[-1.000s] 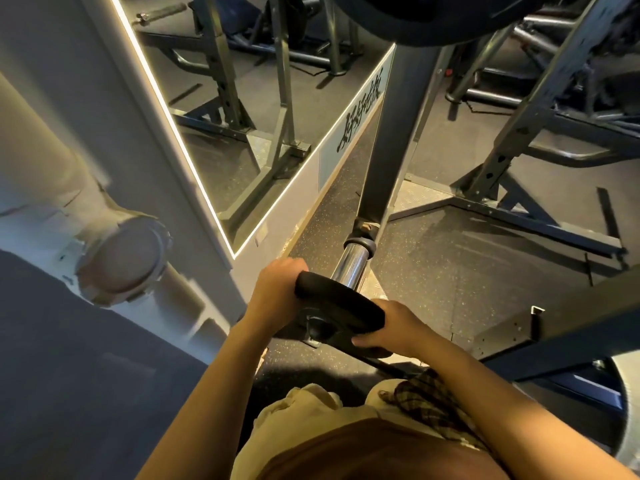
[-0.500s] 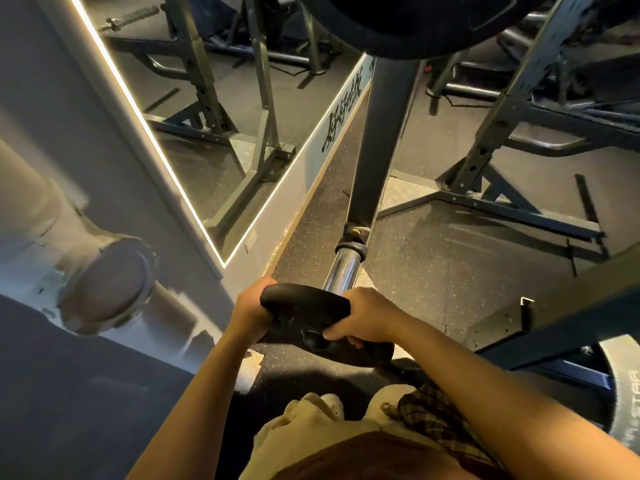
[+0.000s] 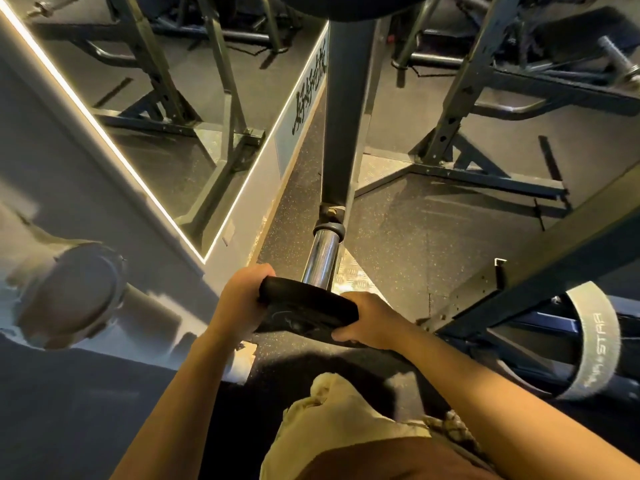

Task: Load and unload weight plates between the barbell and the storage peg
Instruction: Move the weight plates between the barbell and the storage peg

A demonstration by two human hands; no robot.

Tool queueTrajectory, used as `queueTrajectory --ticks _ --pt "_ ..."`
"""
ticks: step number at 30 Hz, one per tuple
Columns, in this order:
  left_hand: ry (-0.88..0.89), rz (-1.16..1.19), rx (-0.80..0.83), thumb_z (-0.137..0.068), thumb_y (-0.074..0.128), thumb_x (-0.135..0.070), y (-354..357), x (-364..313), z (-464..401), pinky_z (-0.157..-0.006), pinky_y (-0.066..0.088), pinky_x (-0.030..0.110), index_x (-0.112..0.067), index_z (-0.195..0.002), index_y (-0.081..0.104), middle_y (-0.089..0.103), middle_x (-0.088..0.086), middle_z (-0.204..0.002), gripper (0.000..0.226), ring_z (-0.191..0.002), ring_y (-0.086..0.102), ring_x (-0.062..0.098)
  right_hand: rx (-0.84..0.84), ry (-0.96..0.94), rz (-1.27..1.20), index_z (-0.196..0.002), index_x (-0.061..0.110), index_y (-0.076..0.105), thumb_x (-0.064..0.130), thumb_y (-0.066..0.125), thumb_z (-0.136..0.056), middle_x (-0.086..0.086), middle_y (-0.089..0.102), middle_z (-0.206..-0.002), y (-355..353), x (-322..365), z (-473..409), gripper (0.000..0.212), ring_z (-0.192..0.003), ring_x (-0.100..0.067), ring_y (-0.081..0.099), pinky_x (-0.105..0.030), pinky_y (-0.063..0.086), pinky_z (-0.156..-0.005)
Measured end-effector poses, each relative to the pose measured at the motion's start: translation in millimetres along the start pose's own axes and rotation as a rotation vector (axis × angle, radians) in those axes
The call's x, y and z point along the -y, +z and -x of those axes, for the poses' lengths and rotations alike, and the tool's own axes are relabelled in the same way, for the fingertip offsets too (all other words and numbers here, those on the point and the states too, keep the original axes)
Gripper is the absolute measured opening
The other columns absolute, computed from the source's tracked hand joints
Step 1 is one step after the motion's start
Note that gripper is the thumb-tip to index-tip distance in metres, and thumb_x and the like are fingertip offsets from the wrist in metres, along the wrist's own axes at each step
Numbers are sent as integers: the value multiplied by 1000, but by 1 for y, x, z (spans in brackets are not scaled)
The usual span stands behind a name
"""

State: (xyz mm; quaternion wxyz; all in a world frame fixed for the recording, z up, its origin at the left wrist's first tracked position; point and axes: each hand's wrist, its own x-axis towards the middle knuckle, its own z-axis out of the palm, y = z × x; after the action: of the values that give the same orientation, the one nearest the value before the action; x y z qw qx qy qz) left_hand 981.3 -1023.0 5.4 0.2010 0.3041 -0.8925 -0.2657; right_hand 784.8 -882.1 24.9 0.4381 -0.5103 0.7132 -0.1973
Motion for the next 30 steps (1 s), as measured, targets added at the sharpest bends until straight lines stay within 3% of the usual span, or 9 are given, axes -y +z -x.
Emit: queueTrajectory --ticks 5,8,10,12,15,19,22,27,30 --pt "-138 24 -50 -73 57 -23 5 19 -2 -78 53 56 -37 -73 64 59 -4 -80 15 -82 58 29 31 -25 58 -119 14 58 24 75 -80 -6 64 -108 -3 2 -4 43 -93 -16 57 -15 45 -71" --pt "-201 149 -35 -77 62 -16 6 17 5 -67 53 40 -31 -79 58 60 2 -79 16 -75 61 29 61 -49 151 -120 10 58 24 72 -81 -10 63 -107 -2 20 -11 43 -92 -21 58 -19 44 -70" --pt "-411 209 0 -80 60 -8 2 20 12 -63 50 28 -21 -77 57 59 2 -72 14 -71 58 27 79 -79 246 -123 8 55 27 68 -85 -11 62 -108 2 38 -19 44 -97 -25 60 -25 47 -74" --pt "-528 330 41 -79 59 -12 6 25 18 -63 48 29 -12 -75 59 59 5 -66 4 -69 57 32 79 -114 306 -123 9 54 28 66 -87 -9 61 -104 4 53 -24 43 -97 -25 62 -28 48 -78" --pt "-599 373 3 -88 54 2 5 17 23 -65 46 23 -12 -80 56 58 5 -70 16 -67 59 15 68 -117 335 -120 12 56 30 66 -87 -5 59 -98 3 58 -25 39 -93 -22 61 -28 49 -78" --pt "-427 330 -44 -80 54 -7 -2 4 29 -70 49 32 -14 -83 56 59 8 -76 8 -73 58 26 39 -128 284 -122 12 56 34 69 -85 -6 63 -106 3 46 -16 45 -98 -23 61 -30 53 -83" --pt "-396 236 -73 -82 59 7 -3 -1 31 -75 48 43 -21 -81 56 59 5 -78 28 -79 58 31 44 -134 182 -119 10 57 30 68 -86 -9 64 -106 2 34 -3 40 -98 -23 61 -30 53 -83" --pt "-230 -35 -98 -75 65 17 -2 -33 20 -69 38 22 -15 -75 55 54 -3 -73 33 -71 49 12 3 -105 46 -116 9 56 18 71 -83 -11 63 -103 10 -1 17 38 -96 -25 60 -37 53 -86" --pt "-143 -172 -15 -71 70 13 -7 -48 18 -74 40 33 -7 -78 61 58 6 -76 22 -78 50 19 32 -72 -8 -112 8 58 11 72 -80 -12 62 -102 21 -15 24 35 -94 -23 58 -32 49 -80"
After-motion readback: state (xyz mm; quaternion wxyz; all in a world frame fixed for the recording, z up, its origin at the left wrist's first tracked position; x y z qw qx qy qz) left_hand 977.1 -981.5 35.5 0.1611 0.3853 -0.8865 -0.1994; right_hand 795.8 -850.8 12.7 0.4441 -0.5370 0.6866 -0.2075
